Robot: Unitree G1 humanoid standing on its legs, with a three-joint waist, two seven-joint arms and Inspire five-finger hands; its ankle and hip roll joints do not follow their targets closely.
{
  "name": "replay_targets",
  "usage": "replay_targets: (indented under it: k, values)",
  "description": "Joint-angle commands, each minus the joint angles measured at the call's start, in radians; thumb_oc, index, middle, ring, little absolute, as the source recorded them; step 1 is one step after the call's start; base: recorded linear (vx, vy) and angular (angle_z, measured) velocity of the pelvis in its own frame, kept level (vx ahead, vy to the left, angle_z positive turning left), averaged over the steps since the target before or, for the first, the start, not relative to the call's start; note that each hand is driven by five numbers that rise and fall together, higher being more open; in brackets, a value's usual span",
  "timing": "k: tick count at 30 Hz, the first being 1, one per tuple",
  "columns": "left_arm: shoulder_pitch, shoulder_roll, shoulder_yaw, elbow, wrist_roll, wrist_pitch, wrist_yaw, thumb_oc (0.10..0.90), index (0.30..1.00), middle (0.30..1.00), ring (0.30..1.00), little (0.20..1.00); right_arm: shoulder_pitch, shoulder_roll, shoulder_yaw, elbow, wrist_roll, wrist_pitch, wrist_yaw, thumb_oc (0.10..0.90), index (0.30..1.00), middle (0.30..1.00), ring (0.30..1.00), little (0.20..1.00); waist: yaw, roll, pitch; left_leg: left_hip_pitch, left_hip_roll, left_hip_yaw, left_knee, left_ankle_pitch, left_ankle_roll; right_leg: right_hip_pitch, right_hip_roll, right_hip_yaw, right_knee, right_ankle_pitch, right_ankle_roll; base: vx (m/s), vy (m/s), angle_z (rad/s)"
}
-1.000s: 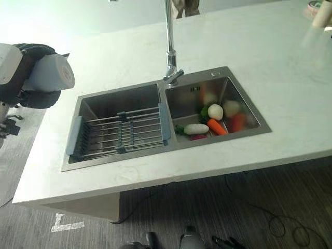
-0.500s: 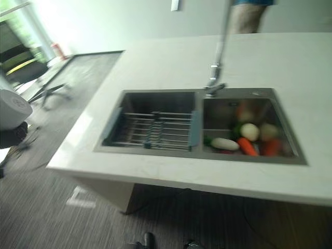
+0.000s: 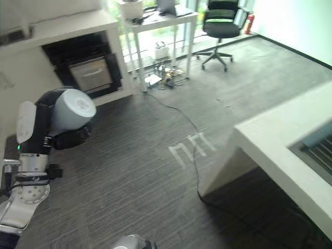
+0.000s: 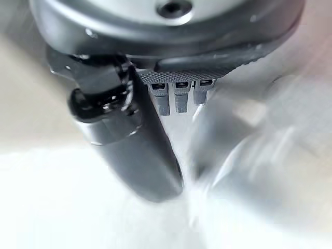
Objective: Place the dishes in the dishwasher.
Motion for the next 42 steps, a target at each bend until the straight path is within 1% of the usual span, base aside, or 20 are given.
replay_targets:
  k: [1,3,4,5,7,11,13,15,16,17,19,20,21,25,29,30,32,34,38,42]
  values:
    - [-0.174,0.009,0.009,0.003,0.040,-0.085,0.037,0.400,0.300,0.300,0.300,0.300,-0.032,0.035,0.060,-0.007,0.063,-0.064,0.026,0.800,0.900,0.900,0.900,0.900,-0.118,0.015,-0.016,0.010,0.044,-0.190,-0.100,0.025,-0.107,0.019,0.236,0.131,-0.161,-0.073,0.018,0.01,-0.043,1.42]
    - [-0.203,0.000,-0.024,0.009,0.050,-0.080,0.024,0.400,0.300,0.300,0.300,0.300,-0.021,0.026,0.066,-0.015,0.087,-0.053,0.045,0.800,0.900,0.900,0.900,0.900,-0.140,-0.006,-0.013,0.001,0.001,-0.251,-0.100,0.025,-0.103,-0.005,0.280,0.231,-0.161,-0.096,0.013,0.02,-0.065,2.14]
    - [-0.211,-0.001,-0.030,0.007,0.051,-0.074,0.016,0.400,0.300,0.300,0.300,0.300,-0.016,0.020,0.067,-0.018,0.091,-0.044,0.056,0.800,0.900,0.900,0.900,0.900,-0.147,-0.016,-0.013,-0.009,-0.018,-0.273,-0.100,0.031,-0.104,-0.025,0.294,0.270,-0.161,-0.092,0.014,0.09,-0.141,2.63]
    - [-0.223,-0.003,-0.046,0.014,0.060,-0.056,-0.001,0.400,0.300,0.300,0.300,0.300,-0.004,0.009,0.064,-0.012,0.080,-0.021,0.075,0.800,0.900,0.900,0.900,0.900,-0.159,-0.032,-0.012,-0.011,-0.049,-0.317,-0.100,0.027,-0.103,-0.054,0.316,0.350,-0.161,-0.087,0.026,0.09,-0.155,2.18]
    - [-0.230,-0.003,-0.058,0.025,0.064,-0.065,-0.020,0.400,0.300,0.300,0.300,0.300,-0.001,0.009,0.068,0.002,0.082,-0.008,0.081,0.800,0.900,0.900,0.900,0.900,-0.166,-0.035,-0.013,-0.022,-0.059,-0.348,-0.100,0.041,-0.103,-0.060,0.342,0.397,-0.161,-0.077,0.025,0.08,-0.208,0.90]
    - [-0.208,-0.002,-0.044,0.003,0.082,-0.027,-0.048,0.400,0.300,0.300,0.300,0.300,-0.020,0.007,0.092,0.022,0.049,0.017,0.098,0.800,0.900,0.900,0.900,0.900,-0.132,-0.043,-0.021,-0.036,-0.042,-0.342,-0.100,0.054,-0.125,-0.057,0.338,0.352,-0.161,-0.096,0.019,0.03,-0.236,0.78]
    - [-0.191,0.004,-0.032,-0.029,0.076,-0.001,-0.057,0.400,0.300,0.300,0.300,0.300,-0.032,0.004,0.108,0.025,0.025,0.013,0.101,0.800,0.900,0.900,0.900,0.900,-0.117,-0.039,-0.022,-0.045,-0.030,-0.343,-0.100,0.064,-0.138,-0.060,0.339,0.337,-0.161,-0.106,0.014,0.02,-0.203,0.32]
    - [-0.171,0.012,-0.009,-0.062,0.058,0.008,-0.067,0.400,0.300,0.300,0.300,0.300,-0.044,-0.002,0.129,0.020,0.031,0.001,0.096,0.800,0.900,0.900,0.900,0.900,-0.104,-0.033,-0.018,-0.058,-0.013,-0.341,-0.100,0.081,-0.155,-0.059,0.344,0.319,-0.161,-0.118,0.004,-0.01,-0.208,0.53]
    - [-0.163,0.023,0.014,-0.079,0.029,-0.008,-0.090,0.400,0.300,0.300,0.300,0.300,-0.051,-0.010,0.135,0.013,0.059,0.000,0.084,0.800,0.900,0.900,0.900,0.900,-0.102,-0.026,-0.014,-0.069,0.012,-0.314,-0.100,0.095,-0.169,-0.060,0.341,0.292,-0.161,-0.123,-0.001,-0.10,-0.176,0.61]
    - [-0.167,0.035,0.022,-0.083,0.004,-0.040,-0.109,0.400,0.300,0.300,0.300,0.300,-0.049,-0.026,0.119,0.015,0.094,-0.003,0.084,0.800,0.900,0.900,0.900,0.900,-0.114,-0.017,-0.009,-0.083,0.048,-0.261,-0.100,0.108,-0.190,-0.064,0.333,0.263,-0.161,-0.126,-0.003,-0.13,-0.095,0.62]
    - [-0.184,0.042,0.020,-0.082,-0.017,-0.068,-0.131,0.400,0.300,0.300,0.300,0.300,-0.039,-0.038,0.097,0.019,0.120,-0.005,0.084,0.800,0.900,0.900,0.900,0.900,-0.133,-0.008,-0.009,-0.101,0.087,-0.198,-0.100,0.121,-0.214,-0.067,0.324,0.237,-0.161,-0.132,0.000,-0.08,-0.007,0.81]
    - [-0.192,0.044,0.018,-0.080,-0.023,-0.072,-0.141,0.400,0.300,0.300,0.300,0.300,-0.033,-0.042,0.086,0.022,0.132,-0.002,0.082,0.800,0.900,0.900,0.900,0.900,-0.141,-0.004,-0.009,-0.109,0.098,-0.185,-0.100,0.128,-0.223,-0.068,0.323,0.234,-0.161,-0.135,0.002,-0.01,0.020,1.05]
    - [-0.198,0.047,0.016,-0.081,-0.027,-0.070,-0.150,0.400,0.300,0.300,0.300,0.300,-0.030,-0.045,0.076,0.026,0.139,0.006,0.081,0.800,0.900,0.900,0.900,0.900,-0.146,-0.001,-0.011,-0.114,0.100,-0.187,-0.100,0.131,-0.227,-0.072,0.322,0.240,-0.161,-0.135,0.004,0.01,0.026,0.88]
    - [-0.212,0.048,0.014,-0.082,-0.020,-0.064,-0.169,0.400,0.300,0.300,0.300,0.300,-0.024,-0.050,0.053,0.047,0.128,0.032,0.079,0.800,0.900,0.900,0.900,0.900,-0.155,0.008,-0.019,-0.119,0.097,-0.198,-0.100,0.130,-0.227,-0.080,0.319,0.256,-0.161,-0.134,0.006,0.03,0.031,0.25]
    - [-0.213,0.052,0.016,-0.078,-0.009,-0.071,-0.173,0.400,0.300,0.300,0.300,0.300,-0.013,-0.043,0.046,0.061,0.102,0.016,0.090,0.800,0.900,0.900,0.900,0.900,-0.162,0.013,-0.025,-0.107,0.098,-0.188,-0.100,0.118,-0.224,-0.078,0.311,0.250,-0.161,-0.132,0.008,0.04,0.036,-0.03]
    - [-0.212,0.063,0.014,-0.074,-0.004,-0.083,-0.174,0.400,0.300,0.300,0.300,0.300,-0.006,-0.033,0.050,0.067,0.115,-0.003,0.094,0.800,0.900,0.900,0.900,0.900,-0.169,0.016,-0.030,-0.093,0.100,-0.177,-0.100,0.106,-0.218,-0.075,0.304,0.247,-0.161,-0.132,0.009,0.04,0.034,-0.08]
    - [-0.215,0.072,0.012,-0.070,-0.001,-0.095,-0.174,0.400,0.300,0.300,0.300,0.300,-0.005,-0.027,0.053,0.067,0.123,-0.005,0.093,0.800,0.900,0.900,0.900,0.900,-0.176,0.014,-0.037,-0.079,0.101,-0.165,-0.100,0.094,-0.214,-0.071,0.297,0.245,-0.161,-0.131,0.013,0.06,0.028,-0.12]
    - [-0.216,0.077,0.008,-0.072,0.008,-0.104,-0.179,0.400,0.300,0.300,0.300,0.300,-0.002,-0.015,0.059,0.069,0.102,-0.008,0.090,0.800,0.900,0.900,0.900,0.900,-0.183,0.012,-0.046,-0.062,0.106,-0.144,-0.100,0.084,-0.210,-0.066,0.285,0.240,-0.161,-0.126,0.022,0.08,0.007,-0.06]
    - [-0.238,0.098,-0.005,-0.078,0.004,-0.107,-0.195,0.400,0.300,0.300,0.300,0.300,0.008,0.004,0.067,0.062,0.138,-0.008,0.125,0.800,0.900,0.900,0.900,0.900,-0.200,0.007,-0.058,-0.041,0.110,-0.124,-0.100,0.069,-0.202,-0.065,0.281,0.258,-0.161,-0.117,0.033,0.06,-0.006,-0.12]
    - [-0.256,0.107,-0.016,-0.074,-0.010,-0.101,-0.210,0.400,0.300,0.300,0.300,0.300,0.017,0.006,0.062,0.074,0.125,-0.007,0.137,0.800,0.900,0.900,0.900,0.900,-0.211,0.005,-0.061,-0.030,0.112,-0.116,-0.100,0.060,-0.199,-0.064,0.284,0.272,-0.161,-0.116,0.036,0.03,-0.007,-0.07]
